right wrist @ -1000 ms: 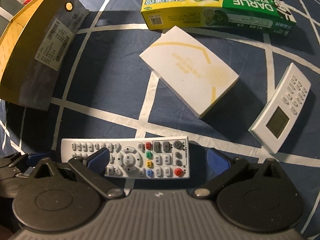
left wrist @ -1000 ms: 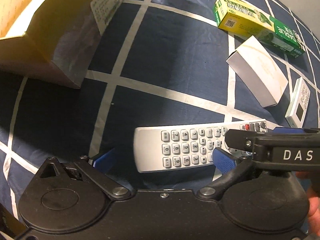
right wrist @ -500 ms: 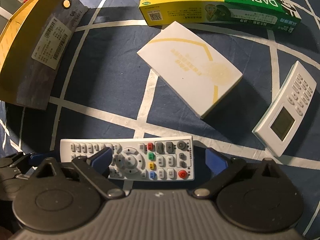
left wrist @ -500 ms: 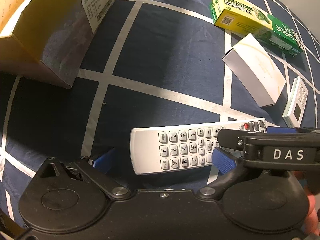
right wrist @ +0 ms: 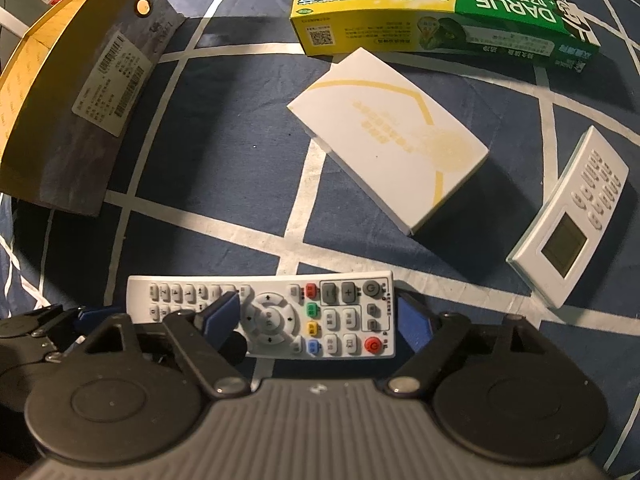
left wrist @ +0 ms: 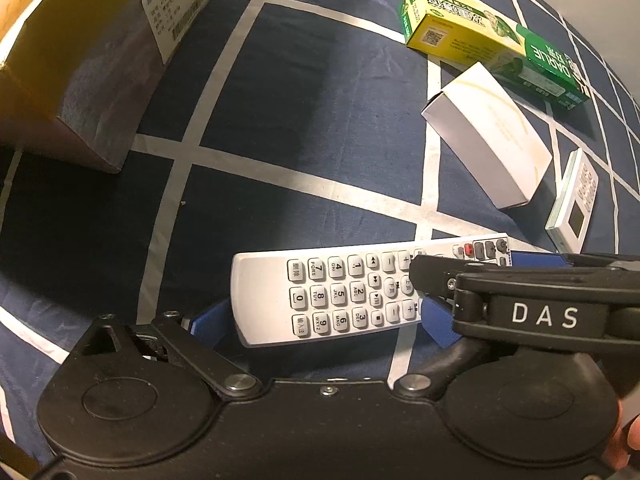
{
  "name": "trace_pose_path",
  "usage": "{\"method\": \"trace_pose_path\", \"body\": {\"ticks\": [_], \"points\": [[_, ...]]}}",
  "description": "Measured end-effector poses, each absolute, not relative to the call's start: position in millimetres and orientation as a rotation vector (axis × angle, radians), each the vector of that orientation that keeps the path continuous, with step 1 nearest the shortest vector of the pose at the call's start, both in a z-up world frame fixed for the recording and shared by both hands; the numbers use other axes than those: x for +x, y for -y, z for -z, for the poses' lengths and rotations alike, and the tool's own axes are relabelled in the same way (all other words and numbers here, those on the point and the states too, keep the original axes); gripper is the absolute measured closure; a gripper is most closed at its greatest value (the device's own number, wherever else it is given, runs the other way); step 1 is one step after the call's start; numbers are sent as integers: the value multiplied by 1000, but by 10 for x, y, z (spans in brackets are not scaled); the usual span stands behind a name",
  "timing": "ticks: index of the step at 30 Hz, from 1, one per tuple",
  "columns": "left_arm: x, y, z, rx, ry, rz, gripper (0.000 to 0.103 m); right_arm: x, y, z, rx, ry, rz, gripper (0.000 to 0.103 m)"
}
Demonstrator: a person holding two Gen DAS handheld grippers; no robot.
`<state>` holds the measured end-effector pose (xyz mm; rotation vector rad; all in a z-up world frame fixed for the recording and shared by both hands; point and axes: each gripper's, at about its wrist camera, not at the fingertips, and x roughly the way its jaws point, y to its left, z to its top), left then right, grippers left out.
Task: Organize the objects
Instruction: 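Close the left gripper on the white TV remote, then lift the TV remote with the left gripper toward the box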
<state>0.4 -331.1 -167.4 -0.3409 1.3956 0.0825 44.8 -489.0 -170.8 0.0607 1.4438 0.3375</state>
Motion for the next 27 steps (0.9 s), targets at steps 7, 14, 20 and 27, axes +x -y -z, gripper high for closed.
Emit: {"method": "trace_pose_path", "body": {"ticks": [7,14,20,27], "points": [[-8,3288,1528,-305,-1381,-59,4,397,4886,1563,91,-1419,-317,20],[-36,3219,1287,-265,-1366,-33,4,316,4816,1342,125,-1391,-292,20],[-61,3121,1085,-234,-1348,-2,4,241,4727,1133,149,-1365,-265,20],[-48,2927,846,-185,-1323,42,4,186,4543,886,187,-1325,-224,20]]}}
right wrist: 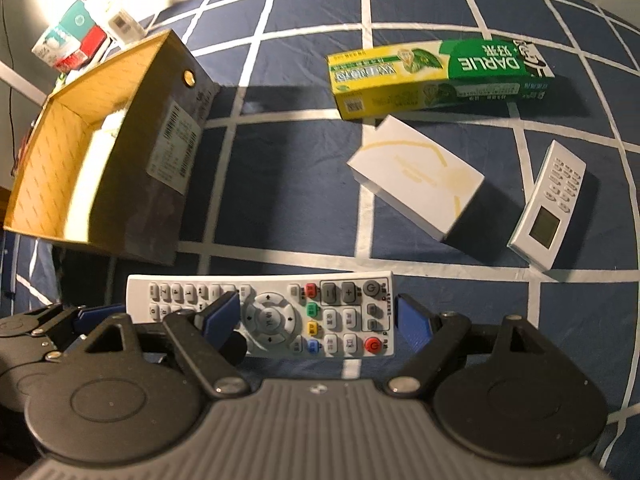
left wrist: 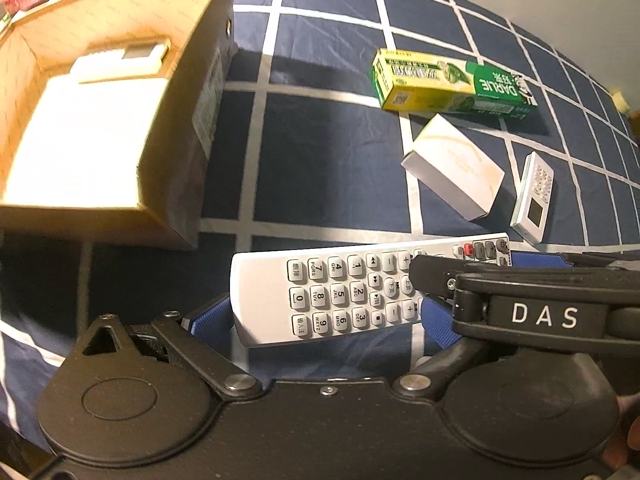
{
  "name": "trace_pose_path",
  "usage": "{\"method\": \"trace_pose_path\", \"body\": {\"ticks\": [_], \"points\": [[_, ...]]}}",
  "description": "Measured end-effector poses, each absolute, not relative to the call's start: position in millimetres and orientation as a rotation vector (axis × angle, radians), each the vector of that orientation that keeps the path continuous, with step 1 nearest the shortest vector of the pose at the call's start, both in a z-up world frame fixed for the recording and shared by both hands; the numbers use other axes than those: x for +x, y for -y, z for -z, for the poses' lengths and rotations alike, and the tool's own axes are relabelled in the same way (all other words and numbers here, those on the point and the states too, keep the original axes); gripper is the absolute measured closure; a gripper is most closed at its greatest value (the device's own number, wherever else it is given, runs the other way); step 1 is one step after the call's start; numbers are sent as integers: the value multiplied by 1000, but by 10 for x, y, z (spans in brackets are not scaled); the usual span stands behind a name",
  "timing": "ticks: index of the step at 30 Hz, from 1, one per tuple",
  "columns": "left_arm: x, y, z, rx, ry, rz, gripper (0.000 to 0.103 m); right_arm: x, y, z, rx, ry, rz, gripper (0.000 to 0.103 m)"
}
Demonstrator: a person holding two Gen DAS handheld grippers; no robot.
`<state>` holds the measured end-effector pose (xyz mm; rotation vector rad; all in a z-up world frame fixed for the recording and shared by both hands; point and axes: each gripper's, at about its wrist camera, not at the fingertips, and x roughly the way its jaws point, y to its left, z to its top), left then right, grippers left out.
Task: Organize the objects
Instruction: 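Lift the TV remote with the left gripper toward the box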
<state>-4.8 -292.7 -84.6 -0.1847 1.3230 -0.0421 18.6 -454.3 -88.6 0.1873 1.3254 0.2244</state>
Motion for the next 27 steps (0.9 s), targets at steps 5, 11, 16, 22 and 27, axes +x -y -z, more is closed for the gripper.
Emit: {"method": "trace_pose_path", "body": {"ticks": [5,11,16,22,27], "points": [[-38,2712,697,-146,-1309,83,4,149,4341,737,220,-1300,-189,20],[-22,2403,531,-104,-1290,122,4,122,4027,575,256,-1268,-152,20],[-5,2122,413,-74,-1273,147,4,113,3734,466,280,-1242,-128,20],[42,1762,294,-43,-1249,171,4,148,3377,365,303,-1209,-106,20],[87,1492,246,-20,-1233,181,4,192,3086,328,321,-1186,-96,20]]}}
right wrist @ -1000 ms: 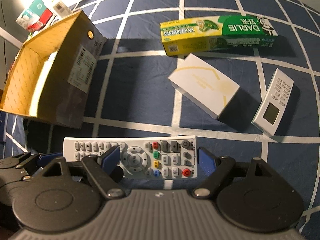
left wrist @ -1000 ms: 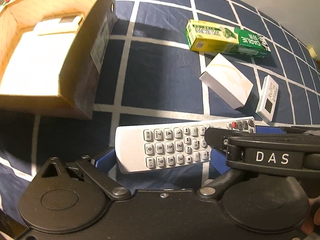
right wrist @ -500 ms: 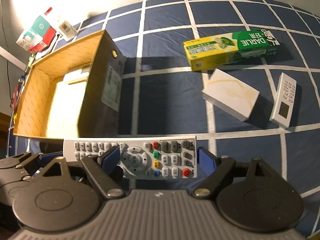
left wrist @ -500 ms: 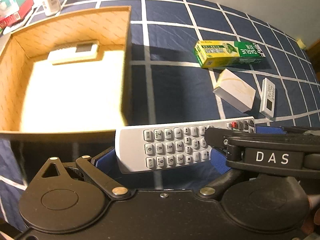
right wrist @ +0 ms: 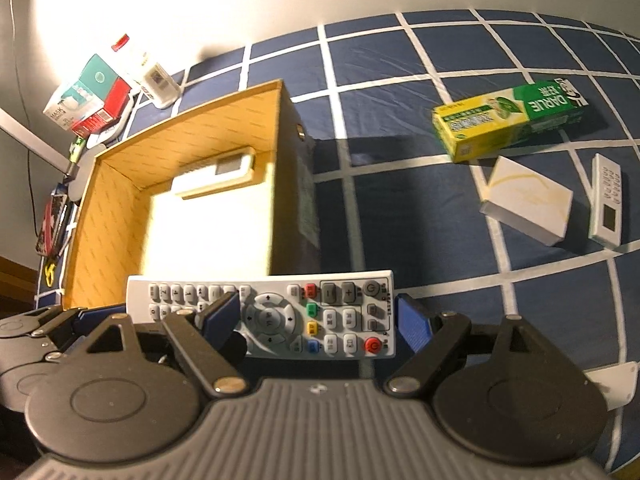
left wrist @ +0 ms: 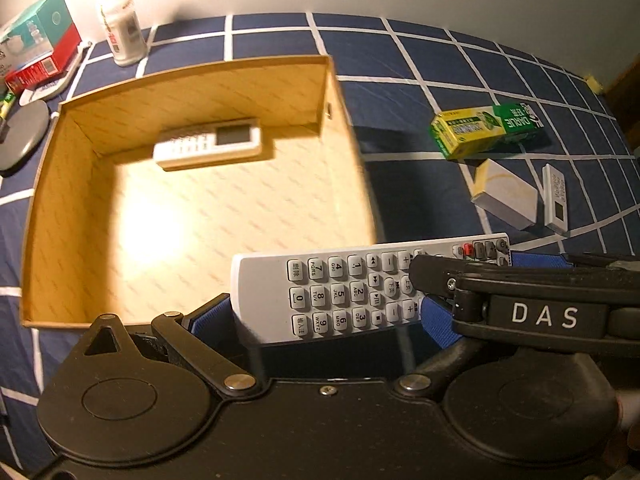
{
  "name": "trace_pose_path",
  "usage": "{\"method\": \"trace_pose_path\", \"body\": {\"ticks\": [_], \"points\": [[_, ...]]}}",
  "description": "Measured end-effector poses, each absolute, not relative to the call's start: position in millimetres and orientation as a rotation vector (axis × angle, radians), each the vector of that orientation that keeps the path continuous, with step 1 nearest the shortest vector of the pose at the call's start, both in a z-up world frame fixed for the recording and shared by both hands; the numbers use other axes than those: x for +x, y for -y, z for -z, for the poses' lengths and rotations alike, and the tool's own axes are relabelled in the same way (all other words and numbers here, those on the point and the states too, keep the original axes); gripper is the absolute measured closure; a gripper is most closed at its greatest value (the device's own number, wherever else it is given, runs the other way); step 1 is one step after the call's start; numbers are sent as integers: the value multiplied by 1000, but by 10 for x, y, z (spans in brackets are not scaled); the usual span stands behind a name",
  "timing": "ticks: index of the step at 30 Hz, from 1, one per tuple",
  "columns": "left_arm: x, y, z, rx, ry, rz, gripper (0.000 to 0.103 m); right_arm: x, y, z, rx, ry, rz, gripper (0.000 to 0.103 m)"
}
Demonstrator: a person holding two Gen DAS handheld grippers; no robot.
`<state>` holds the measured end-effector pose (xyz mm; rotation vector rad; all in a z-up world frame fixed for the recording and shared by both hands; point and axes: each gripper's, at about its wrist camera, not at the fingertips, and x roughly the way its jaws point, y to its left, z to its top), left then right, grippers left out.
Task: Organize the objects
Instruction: 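Lift the TV remote with the left gripper toward the box, then lower the white TV remote into the cardboard box with the left gripper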
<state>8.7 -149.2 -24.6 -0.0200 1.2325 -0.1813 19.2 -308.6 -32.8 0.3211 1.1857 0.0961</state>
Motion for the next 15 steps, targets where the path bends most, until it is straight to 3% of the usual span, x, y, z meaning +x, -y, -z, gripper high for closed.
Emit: {"method": "trace_pose_path", "body": {"ticks": [15], "points": [[312,703,253,-49,-1213,157,4,525,2314,336,289,-1172,-121,20]]}}
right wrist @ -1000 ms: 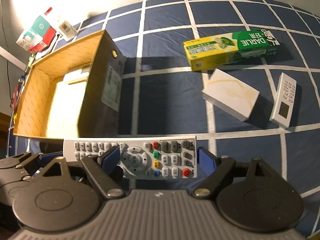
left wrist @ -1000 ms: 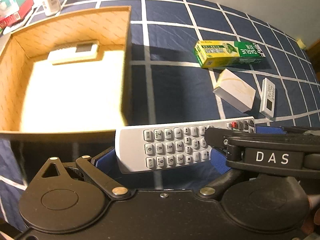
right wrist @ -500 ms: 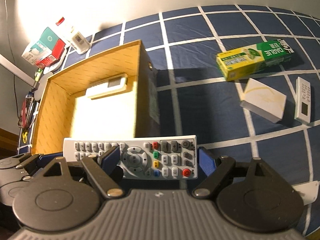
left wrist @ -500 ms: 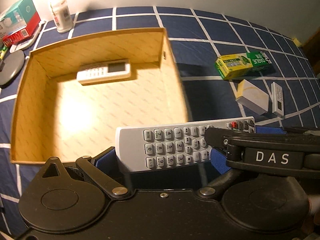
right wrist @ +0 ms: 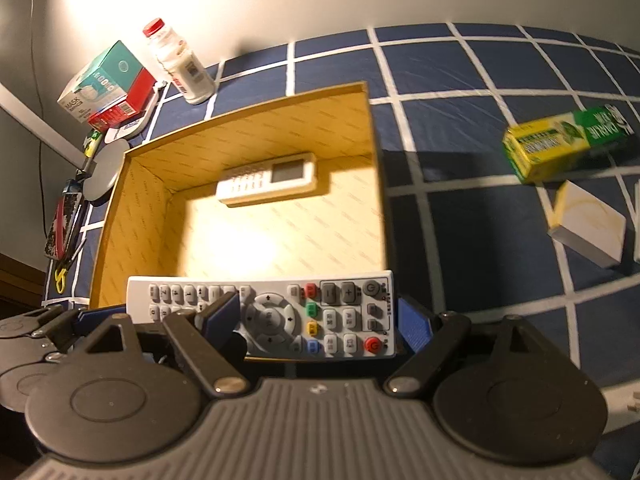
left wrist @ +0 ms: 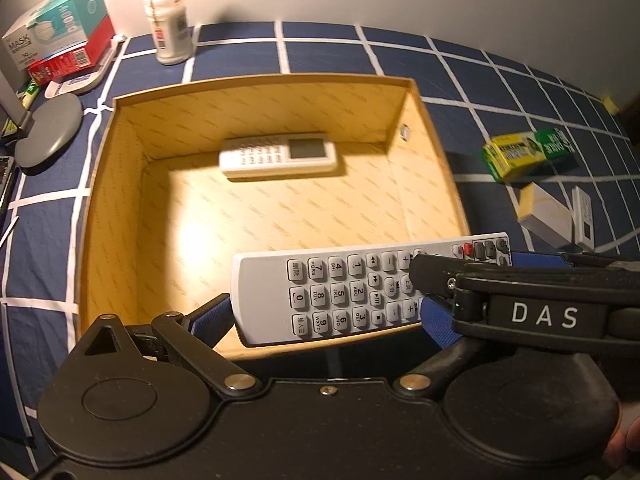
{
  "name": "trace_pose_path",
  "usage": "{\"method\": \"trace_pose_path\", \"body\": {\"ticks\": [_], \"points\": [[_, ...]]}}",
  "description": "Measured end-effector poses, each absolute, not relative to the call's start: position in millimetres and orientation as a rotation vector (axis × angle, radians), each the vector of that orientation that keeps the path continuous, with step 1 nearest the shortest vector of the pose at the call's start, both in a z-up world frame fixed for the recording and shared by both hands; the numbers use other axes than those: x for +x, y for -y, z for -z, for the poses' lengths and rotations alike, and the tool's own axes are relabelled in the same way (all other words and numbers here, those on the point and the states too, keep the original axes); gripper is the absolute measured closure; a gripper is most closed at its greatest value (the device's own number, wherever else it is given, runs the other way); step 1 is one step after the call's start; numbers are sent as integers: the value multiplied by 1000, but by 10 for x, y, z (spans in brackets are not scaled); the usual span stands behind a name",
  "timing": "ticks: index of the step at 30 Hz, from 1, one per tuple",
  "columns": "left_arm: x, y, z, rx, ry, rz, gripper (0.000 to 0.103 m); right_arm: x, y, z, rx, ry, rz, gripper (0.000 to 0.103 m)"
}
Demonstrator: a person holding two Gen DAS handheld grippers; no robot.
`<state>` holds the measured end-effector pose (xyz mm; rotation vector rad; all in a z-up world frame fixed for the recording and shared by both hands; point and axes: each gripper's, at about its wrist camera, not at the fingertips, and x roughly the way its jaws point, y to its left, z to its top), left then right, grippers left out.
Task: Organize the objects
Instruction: 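Lower the white TV remote into the cardboard box with the left gripper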
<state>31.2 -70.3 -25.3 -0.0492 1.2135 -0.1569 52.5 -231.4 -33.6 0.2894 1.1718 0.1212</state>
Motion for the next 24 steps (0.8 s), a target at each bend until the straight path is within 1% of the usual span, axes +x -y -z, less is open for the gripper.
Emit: {"method": "trace_pose_path", "body": {"ticks": [10,24], "points": [[642,319,411,-78,-1242,137,4,954,1950,484,266,-1207,-141,20],[1001,51,974,-108,-1386,139,5,1364,1710,1051,266,-1351,-136,20]]}}
